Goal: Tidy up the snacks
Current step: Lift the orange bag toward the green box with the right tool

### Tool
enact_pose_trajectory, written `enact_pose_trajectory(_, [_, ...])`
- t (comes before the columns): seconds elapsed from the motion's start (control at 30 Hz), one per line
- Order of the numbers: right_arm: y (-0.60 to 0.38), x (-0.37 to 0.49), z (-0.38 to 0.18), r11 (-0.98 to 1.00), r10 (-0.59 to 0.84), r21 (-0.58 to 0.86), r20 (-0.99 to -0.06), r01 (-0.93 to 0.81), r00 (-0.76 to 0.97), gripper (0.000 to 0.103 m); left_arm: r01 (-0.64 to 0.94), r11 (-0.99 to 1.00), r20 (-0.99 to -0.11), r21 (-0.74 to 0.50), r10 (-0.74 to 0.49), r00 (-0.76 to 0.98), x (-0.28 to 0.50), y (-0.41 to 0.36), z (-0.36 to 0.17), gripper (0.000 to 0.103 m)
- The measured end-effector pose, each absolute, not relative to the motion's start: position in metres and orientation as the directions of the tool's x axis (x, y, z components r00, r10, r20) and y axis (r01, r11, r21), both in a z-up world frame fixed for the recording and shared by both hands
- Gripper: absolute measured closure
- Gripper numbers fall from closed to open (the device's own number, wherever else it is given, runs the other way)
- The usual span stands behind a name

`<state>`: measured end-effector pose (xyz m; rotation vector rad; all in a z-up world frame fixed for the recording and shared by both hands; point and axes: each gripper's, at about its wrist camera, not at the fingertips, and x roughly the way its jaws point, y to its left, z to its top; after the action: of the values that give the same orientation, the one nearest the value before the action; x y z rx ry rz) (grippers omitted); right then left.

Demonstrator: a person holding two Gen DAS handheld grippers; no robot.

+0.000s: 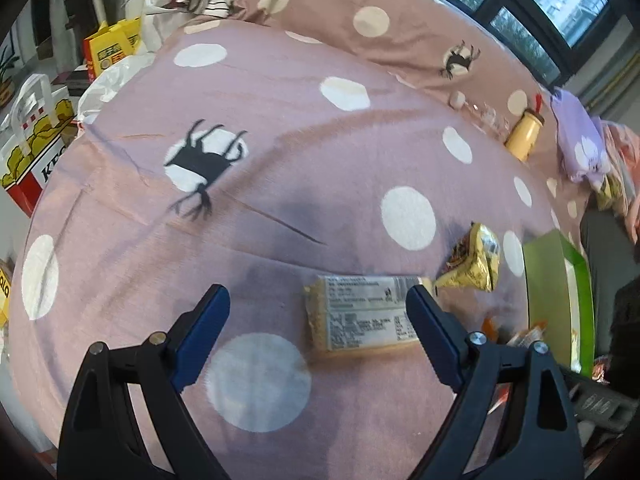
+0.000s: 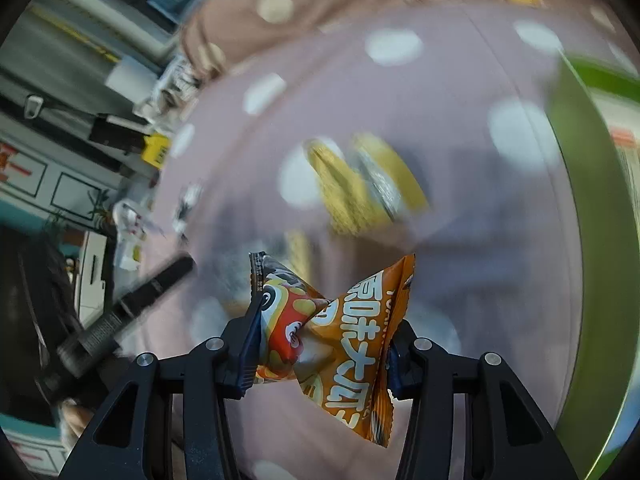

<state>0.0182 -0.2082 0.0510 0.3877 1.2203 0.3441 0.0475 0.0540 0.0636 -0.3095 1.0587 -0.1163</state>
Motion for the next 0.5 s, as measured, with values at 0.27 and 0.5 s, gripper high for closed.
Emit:
enact_pose_trajectory(0.27, [-0.217, 0.02, 0.025, 0.898, 0.429, 0.439, -0.87, -0.012, 0.244, 0.039, 0.014, 0.941, -0.847, -0.338, -0.311, 0.432, 0.04, 0.027, 0.052, 0.013])
enact_pose_trajectory(0.5, [-0.254, 0.01, 0.057, 0.897, 0.399, 0.442, -0.831, 0.025, 0.387, 0.028, 0.098, 0.888, -0.805, -0.45, -0.451, 0.387, 0.017, -0.005, 0.055, 0.013])
